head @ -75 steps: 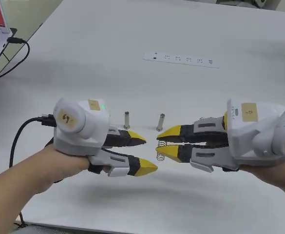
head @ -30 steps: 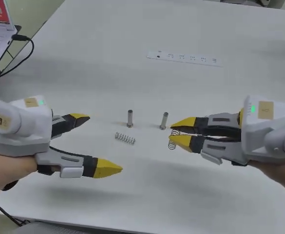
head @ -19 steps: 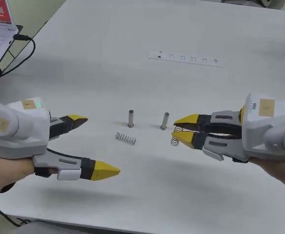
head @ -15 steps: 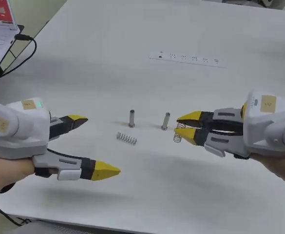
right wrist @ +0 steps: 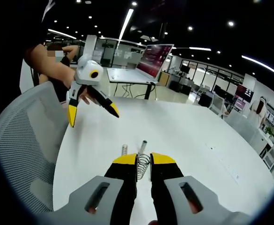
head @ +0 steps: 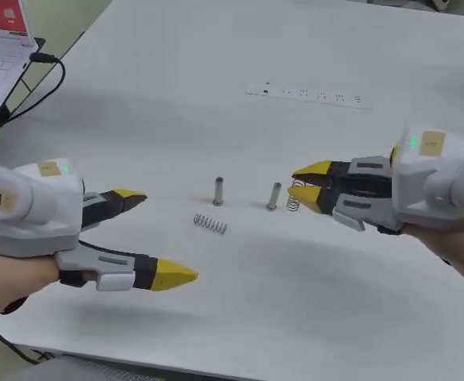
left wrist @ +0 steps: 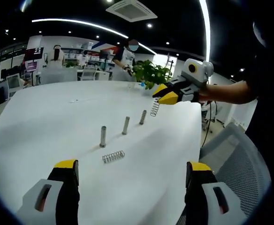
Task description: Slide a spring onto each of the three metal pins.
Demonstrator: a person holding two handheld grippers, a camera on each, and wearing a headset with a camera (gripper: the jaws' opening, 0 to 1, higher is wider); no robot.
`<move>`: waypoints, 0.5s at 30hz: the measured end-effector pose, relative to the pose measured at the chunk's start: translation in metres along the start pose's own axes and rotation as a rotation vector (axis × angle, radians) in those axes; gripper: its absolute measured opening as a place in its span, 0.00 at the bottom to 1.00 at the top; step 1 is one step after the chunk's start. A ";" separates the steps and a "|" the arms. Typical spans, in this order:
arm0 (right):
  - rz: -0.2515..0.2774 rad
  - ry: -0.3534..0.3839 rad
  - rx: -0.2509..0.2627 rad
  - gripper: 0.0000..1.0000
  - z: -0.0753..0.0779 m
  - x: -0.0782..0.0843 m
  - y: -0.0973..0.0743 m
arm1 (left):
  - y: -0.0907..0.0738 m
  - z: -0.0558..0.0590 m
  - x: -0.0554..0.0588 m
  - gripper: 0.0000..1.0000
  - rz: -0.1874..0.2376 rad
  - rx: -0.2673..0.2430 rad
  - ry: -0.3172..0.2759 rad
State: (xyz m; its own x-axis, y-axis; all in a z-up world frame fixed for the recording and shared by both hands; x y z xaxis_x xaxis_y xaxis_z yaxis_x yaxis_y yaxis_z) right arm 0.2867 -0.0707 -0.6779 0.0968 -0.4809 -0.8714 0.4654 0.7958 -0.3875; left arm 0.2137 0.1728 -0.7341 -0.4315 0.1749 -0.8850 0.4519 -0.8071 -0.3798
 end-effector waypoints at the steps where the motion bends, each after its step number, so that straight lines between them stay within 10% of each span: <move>1: -0.002 0.006 0.006 0.07 0.002 0.001 0.001 | 0.000 0.000 0.000 0.92 0.000 -0.003 0.001; 15: -0.029 0.042 0.048 0.07 0.023 0.006 0.018 | 0.001 -0.002 0.002 0.93 -0.002 -0.012 -0.016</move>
State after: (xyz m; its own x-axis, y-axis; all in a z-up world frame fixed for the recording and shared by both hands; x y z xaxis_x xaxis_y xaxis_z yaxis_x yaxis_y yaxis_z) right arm 0.3157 -0.0679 -0.6832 0.0461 -0.4872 -0.8720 0.5090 0.7626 -0.3992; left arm 0.2145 0.1737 -0.7367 -0.4449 0.1675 -0.8798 0.4606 -0.7997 -0.3851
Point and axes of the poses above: the centre of the closed fingertips' face, and the gripper's own axes: y roughly forward along the fingers, z roughly to its right, x roughly out of its underside, the point moved 8 cm from there along -y, roughly backward along the fingers, and after that the axes turned 8 degrees about x, right-handed, at the moved point
